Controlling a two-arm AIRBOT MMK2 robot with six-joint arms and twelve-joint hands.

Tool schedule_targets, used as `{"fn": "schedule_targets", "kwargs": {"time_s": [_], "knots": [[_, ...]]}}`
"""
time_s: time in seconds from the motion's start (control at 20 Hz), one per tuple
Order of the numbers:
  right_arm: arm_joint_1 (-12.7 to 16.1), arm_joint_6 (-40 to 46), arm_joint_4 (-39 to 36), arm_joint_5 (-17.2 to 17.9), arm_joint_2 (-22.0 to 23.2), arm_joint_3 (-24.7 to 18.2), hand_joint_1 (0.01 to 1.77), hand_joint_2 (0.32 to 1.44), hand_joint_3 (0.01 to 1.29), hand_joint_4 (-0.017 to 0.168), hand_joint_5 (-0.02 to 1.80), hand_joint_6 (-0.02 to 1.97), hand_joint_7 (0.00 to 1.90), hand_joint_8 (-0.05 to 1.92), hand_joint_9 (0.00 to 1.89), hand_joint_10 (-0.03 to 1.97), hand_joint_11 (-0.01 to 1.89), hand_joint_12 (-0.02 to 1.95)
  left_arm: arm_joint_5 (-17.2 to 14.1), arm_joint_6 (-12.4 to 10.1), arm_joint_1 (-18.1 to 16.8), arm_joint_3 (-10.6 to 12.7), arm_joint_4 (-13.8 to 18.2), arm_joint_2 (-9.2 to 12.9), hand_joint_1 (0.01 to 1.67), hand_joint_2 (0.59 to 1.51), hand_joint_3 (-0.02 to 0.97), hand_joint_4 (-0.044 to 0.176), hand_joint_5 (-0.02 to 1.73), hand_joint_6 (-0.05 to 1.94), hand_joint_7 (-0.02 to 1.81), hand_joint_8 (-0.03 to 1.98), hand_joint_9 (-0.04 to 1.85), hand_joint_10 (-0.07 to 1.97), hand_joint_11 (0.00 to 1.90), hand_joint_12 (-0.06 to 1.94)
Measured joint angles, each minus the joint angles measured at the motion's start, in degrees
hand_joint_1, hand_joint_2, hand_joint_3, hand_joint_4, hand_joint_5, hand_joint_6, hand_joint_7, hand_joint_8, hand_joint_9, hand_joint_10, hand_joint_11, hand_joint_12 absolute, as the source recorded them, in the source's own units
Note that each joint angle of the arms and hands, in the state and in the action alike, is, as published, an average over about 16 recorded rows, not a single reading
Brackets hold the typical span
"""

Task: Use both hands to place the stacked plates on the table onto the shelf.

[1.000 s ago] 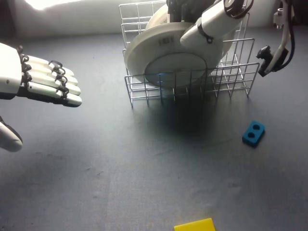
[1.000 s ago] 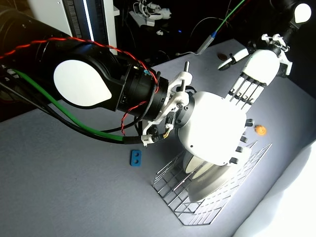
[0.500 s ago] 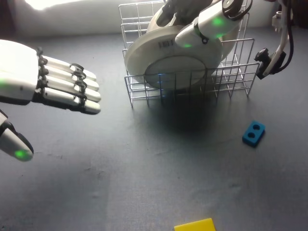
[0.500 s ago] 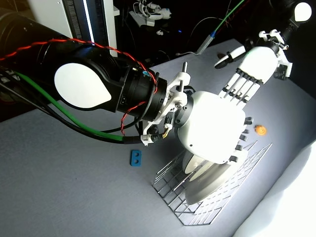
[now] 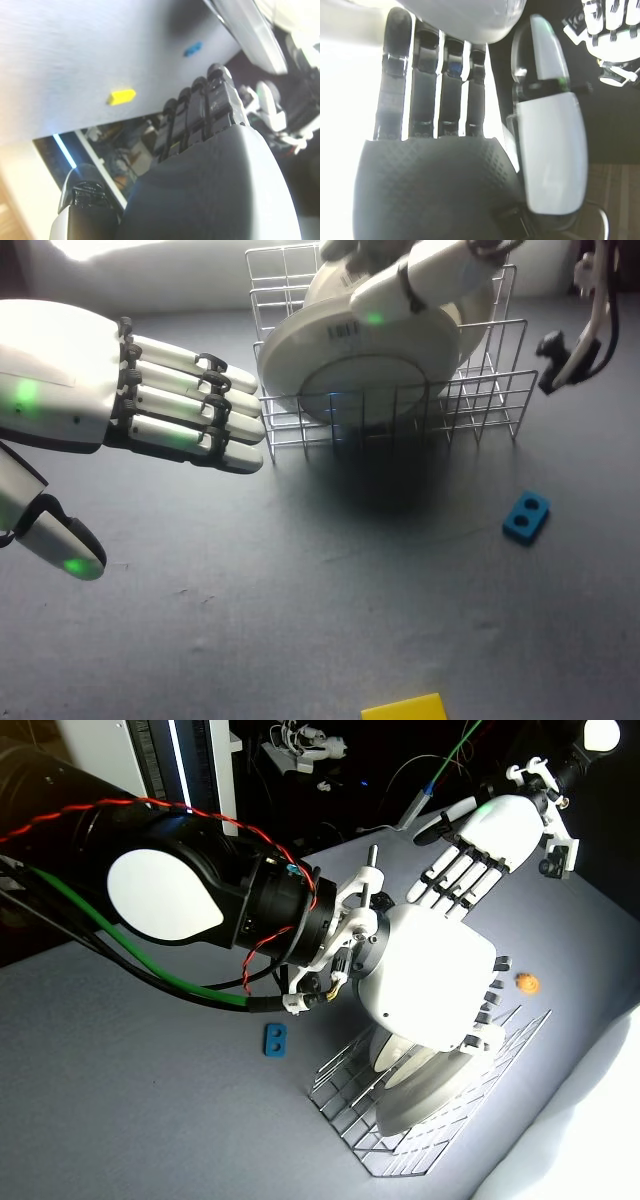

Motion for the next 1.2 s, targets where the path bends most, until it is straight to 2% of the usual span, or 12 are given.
{"fn": "schedule_targets", "kwargs": {"time_s": [0.35,0.65,1.2], "knots": [[3.3,-5.0,0.0,-0.6,5.7,-5.7,0.88,1.01,0.01,-0.001,0.59,0.03,0.7,0.01,0.73,0.02,0.24,1.21,0.6,0.2,-1.1,-1.7,0.2,0.6,0.02,1.101,0.013,0.008,0.02,0.01,0.02,-0.01,0.02,-0.05,0.02,0.01],[5.4,-11.0,0.1,-1.5,12.0,-11.0,0.82,0.99,0.01,-0.001,0.51,0.03,0.62,0.01,0.66,0.02,0.17,1.2,0.7,0.1,-1.1,-2.2,0.3,1.1,0.02,1.102,0.013,0.007,0.02,0.01,0.02,-0.01,0.02,-0.05,0.02,0.01],[3.8,-19.8,0.1,-0.4,21.4,-17.4,0.59,1.01,0.01,-0.001,0.44,0.03,0.54,0.01,0.57,0.02,0.09,1.16,0.9,-0.2,-1.5,-3.3,0.3,1.8,0.02,1.093,0.013,0.007,0.02,0.01,0.02,-0.01,0.02,-0.05,0.02,0.01]]}}
